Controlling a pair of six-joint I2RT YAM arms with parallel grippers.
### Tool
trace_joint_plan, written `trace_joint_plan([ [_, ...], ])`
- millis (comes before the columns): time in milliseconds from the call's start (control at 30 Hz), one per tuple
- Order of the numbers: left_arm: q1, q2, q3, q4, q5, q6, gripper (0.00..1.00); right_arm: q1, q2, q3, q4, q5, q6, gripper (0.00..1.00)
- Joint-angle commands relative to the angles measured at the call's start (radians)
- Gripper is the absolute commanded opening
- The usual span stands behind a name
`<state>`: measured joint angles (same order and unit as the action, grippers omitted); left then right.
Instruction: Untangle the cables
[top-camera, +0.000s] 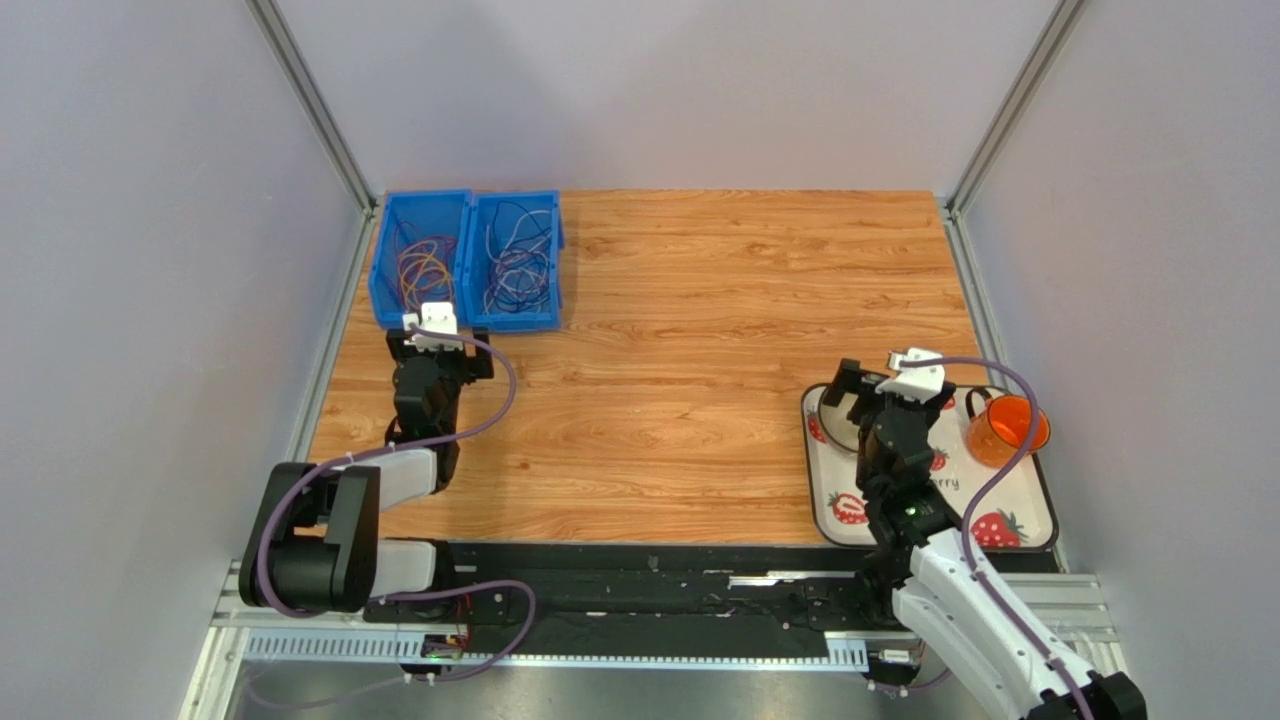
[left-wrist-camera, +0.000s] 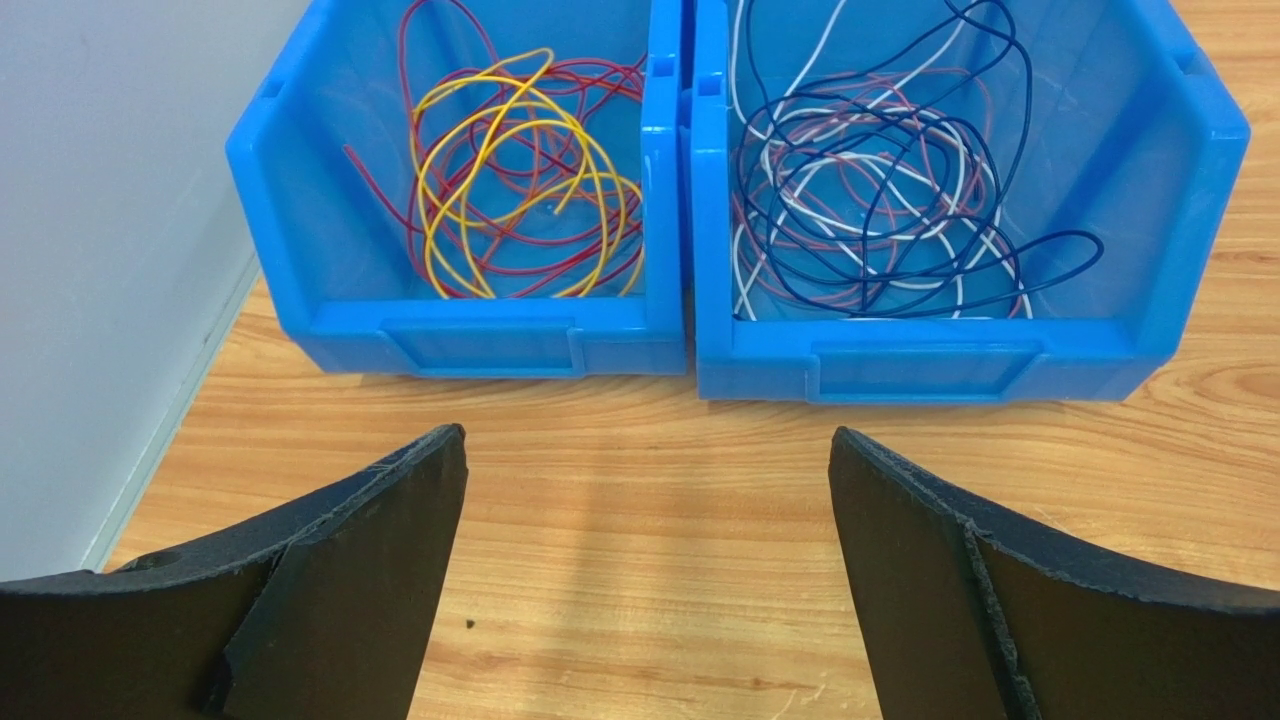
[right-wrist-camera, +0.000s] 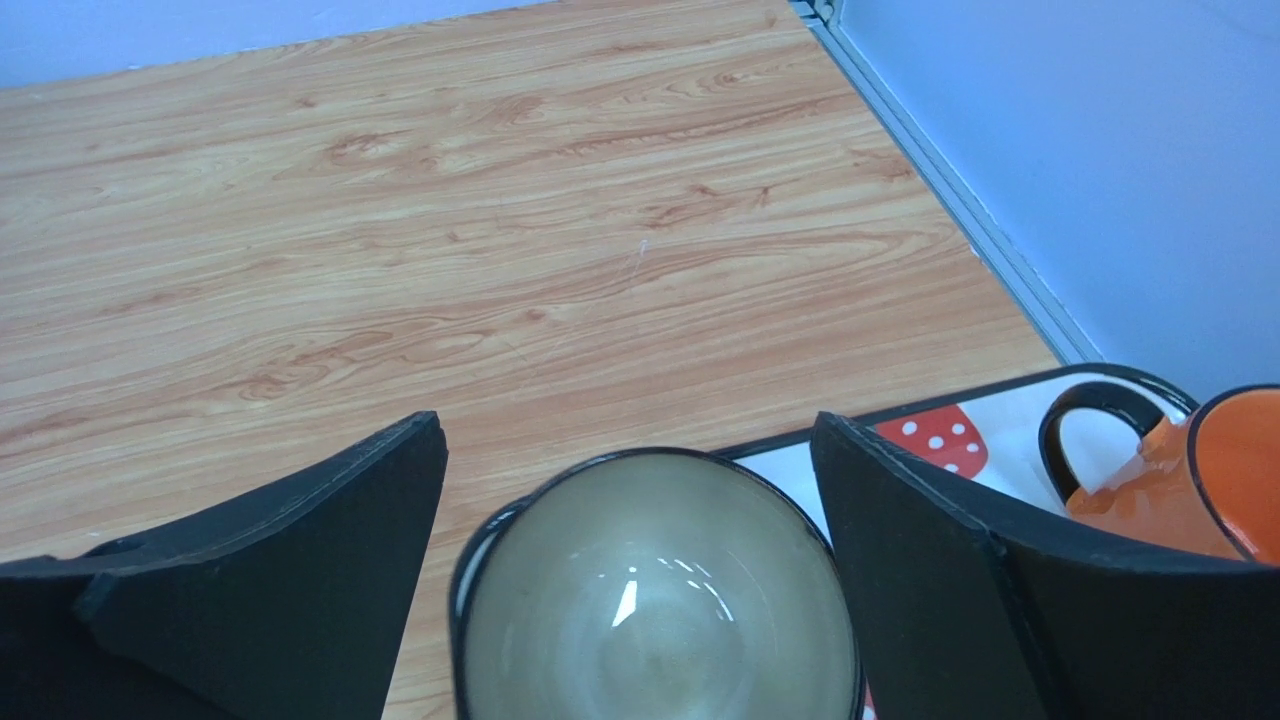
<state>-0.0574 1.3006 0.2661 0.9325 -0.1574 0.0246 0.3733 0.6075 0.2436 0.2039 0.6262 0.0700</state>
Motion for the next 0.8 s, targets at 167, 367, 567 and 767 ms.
trace_joint_plan([
  [167, 0.002, -0.006, -0.002, 0.055, 0.025, -0.009, 0.98, -0.165, 0.198, -0.119, 0.512, -0.166, -0.102, 0.99],
  [367, 0.004, -0.006, -0.002, 0.055, 0.025, -0.011, 0.99, -0.261, 0.400, -0.142, 0.706, -0.348, -0.076, 0.95],
  [567, 0.004, -0.006, -0.002, 0.057, 0.025, -0.011, 0.99, -0.303, 0.603, -0.159, 0.882, -0.468, -0.078, 0.94],
  [767, 0.004, -0.006, -0.002, 0.057, 0.025, -0.011, 0.99, -0.301, 0.749, -0.046, 0.827, -0.462, -0.081, 0.97],
])
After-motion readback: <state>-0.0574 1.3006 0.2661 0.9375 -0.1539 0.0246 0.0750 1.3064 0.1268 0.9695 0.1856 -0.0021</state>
